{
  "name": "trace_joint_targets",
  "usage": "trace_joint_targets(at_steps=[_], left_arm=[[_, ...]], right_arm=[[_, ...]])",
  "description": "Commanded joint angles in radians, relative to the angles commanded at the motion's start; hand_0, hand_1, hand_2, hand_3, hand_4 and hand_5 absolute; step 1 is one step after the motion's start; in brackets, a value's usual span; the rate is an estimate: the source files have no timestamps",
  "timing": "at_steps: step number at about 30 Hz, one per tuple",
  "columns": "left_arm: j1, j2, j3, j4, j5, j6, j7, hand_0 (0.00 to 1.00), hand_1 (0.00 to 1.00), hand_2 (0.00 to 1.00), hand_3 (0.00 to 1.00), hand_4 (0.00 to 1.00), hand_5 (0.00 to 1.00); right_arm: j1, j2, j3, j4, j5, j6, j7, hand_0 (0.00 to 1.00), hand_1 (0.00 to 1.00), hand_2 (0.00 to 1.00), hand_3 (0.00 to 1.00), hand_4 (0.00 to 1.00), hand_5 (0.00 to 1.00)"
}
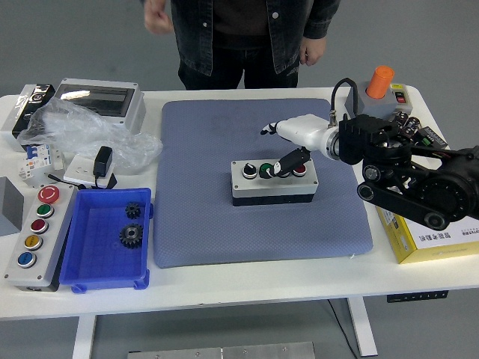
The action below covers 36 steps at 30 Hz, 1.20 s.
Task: Pick up the button,place it on the desk,press the button,press the button
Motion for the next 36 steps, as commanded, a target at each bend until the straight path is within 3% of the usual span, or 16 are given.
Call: trace_joint_targets(at_steps=[5, 6, 11, 13, 17, 18, 23, 24, 29, 30, 35, 36], left_arm=[[0.002, 0.000, 0.005, 0.002, -0.007, 0.000, 0.000, 0.709, 0.758, 0.683, 0.708, 0.772, 0.426], [0.002, 0.000, 0.005, 0.002, -0.007, 0.001, -0.001, 0.708, 0.758, 0.682, 0.705, 0.767, 0.429], [0.002, -0.002, 0.003, 0.001, -0.006, 0.001, -0.002, 0.708, 0.758, 0.682, 0.705, 0.767, 0.429], [0.002, -0.002, 0.002, 0.001, -0.006, 0.001, -0.003, 0.708, 0.757, 0.682, 0.702, 0.764, 0.431], [0.005, -0.001, 0.000, 0.002, -0.006, 0.001, -0.003, 0.708, 0.757, 0.682, 0.702, 0.764, 0.431], [0.005, -0.001, -0.001, 0.002, -0.007, 0.001, -0.003, 0.708, 0.757, 0.682, 0.700, 0.761, 0.430], [0.007, -0.001, -0.004, 0.002, -0.005, 0.001, -0.005, 0.708, 0.757, 0.682, 0.700, 0.761, 0.430], [0.008, -0.001, -0.004, 0.002, -0.005, 0.001, -0.005, 0.708, 0.757, 0.682, 0.700, 0.760, 0.431], [0.011, -0.001, -0.004, 0.003, -0.006, 0.001, -0.005, 0.708, 0.757, 0.682, 0.700, 0.760, 0.431], [0.012, -0.001, -0.004, 0.003, -0.006, 0.001, -0.005, 0.708, 0.756, 0.682, 0.699, 0.759, 0.431], [0.013, -0.001, -0.004, 0.004, -0.007, 0.001, -0.005, 0.708, 0.756, 0.682, 0.699, 0.759, 0.431], [0.013, -0.002, -0.003, 0.004, -0.008, 0.001, -0.005, 0.708, 0.757, 0.682, 0.698, 0.758, 0.432]], right_arm=[[-0.022, -0.042, 0.108, 0.073, -0.007, -0.009, -0.009, 0.780, 0.796, 0.908, 0.928, 0.998, 0.669], [-0.027, -0.048, 0.127, 0.085, -0.010, -0.013, -0.013, 0.732, 0.755, 0.909, 0.843, 0.998, 0.689], [-0.061, -0.080, 0.227, 0.151, -0.048, -0.028, -0.051, 0.732, 0.755, 0.909, 0.843, 0.998, 0.689], [-0.073, -0.093, 0.257, 0.173, -0.064, -0.024, -0.069, 0.688, 0.723, 0.909, 0.817, 0.998, 0.702], [-0.102, -0.136, 0.313, 0.237, -0.090, 0.005, -0.125, 0.688, 0.723, 0.909, 0.817, 0.998, 0.702], [-0.111, -0.149, 0.328, 0.255, -0.092, 0.014, -0.140, 0.616, 0.642, 0.807, 0.888, 0.998, 0.647], [-0.162, -0.211, 0.392, 0.350, -0.086, 0.064, -0.217, 0.616, 0.642, 0.807, 0.888, 0.998, 0.647], [-0.171, -0.220, 0.400, 0.366, -0.079, 0.078, -0.232, 0.476, 0.528, 0.674, 0.912, 0.987, 0.587], [-0.203, -0.248, 0.395, 0.419, -0.045, 0.135, -0.284, 0.476, 0.528, 0.674, 0.912, 0.987, 0.587], [-0.208, -0.252, 0.390, 0.427, -0.042, 0.142, -0.290, 0.374, 0.403, 0.490, 0.914, 0.789, 0.387], [-0.226, -0.263, 0.363, 0.458, -0.026, 0.165, -0.303, 0.374, 0.403, 0.490, 0.914, 0.789, 0.387], [-0.228, -0.264, 0.355, 0.465, -0.019, 0.169, -0.304, 0.298, 0.377, 0.323, 0.902, 0.591, 0.300]])
